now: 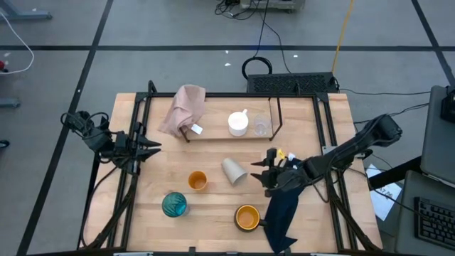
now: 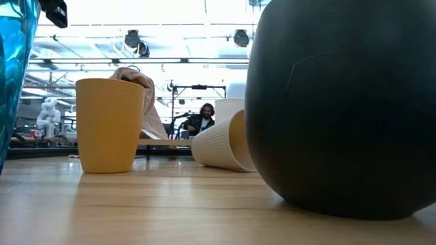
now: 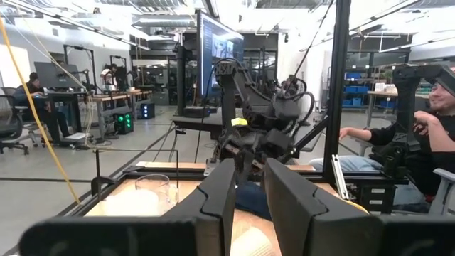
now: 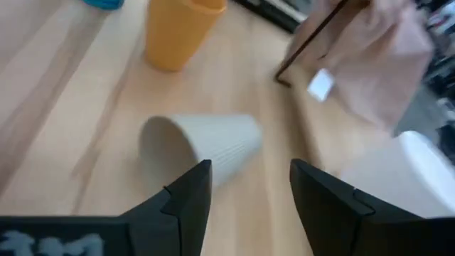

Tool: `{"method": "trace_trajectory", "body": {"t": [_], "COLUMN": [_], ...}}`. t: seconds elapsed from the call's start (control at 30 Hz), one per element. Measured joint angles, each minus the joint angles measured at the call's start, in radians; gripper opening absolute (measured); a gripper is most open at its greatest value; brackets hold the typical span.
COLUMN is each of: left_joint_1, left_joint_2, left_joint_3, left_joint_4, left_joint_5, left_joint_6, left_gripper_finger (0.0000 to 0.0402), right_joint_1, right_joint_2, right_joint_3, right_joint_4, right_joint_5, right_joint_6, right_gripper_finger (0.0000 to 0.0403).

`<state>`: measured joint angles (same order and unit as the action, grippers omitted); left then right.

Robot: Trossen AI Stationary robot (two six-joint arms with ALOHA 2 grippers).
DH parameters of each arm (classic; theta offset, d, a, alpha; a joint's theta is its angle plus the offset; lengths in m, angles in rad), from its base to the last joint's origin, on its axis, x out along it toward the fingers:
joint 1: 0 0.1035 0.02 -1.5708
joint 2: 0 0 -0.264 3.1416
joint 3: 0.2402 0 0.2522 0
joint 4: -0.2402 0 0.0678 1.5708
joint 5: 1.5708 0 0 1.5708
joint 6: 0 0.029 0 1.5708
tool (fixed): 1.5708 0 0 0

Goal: Stack small to large cups/mugs on shelf
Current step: Put the light brown cup on the shelf

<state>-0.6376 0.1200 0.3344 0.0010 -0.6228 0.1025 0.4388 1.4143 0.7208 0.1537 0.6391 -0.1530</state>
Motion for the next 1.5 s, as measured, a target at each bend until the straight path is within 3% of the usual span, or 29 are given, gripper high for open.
{"method": "trace_trajectory", "body": {"t": [0.33, 1.5], "left_joint_1": [0.000, 0.000], "left_joint_2": [0.000, 0.039], "left_joint_3": [0.000, 0.000], "left_joint_4": [-0.003, -0.007], "left_joint_5": [-0.006, -0.007], "left_joint_6": [0.003, -0.005], "left_gripper_finger": [0.0081, 0.0081], "right_joint_1": [-0.016, -0.119], "right_joint_2": [0.139, 0.348], "right_joint_3": [0.000, 0.000], "right_joint_4": [0.073, 0.315], "right_joint_5": [-0.041, -0.095], "right_joint_6": [0.016, 0.080], "right_gripper_finger": [0.0181, 0.0180]}}
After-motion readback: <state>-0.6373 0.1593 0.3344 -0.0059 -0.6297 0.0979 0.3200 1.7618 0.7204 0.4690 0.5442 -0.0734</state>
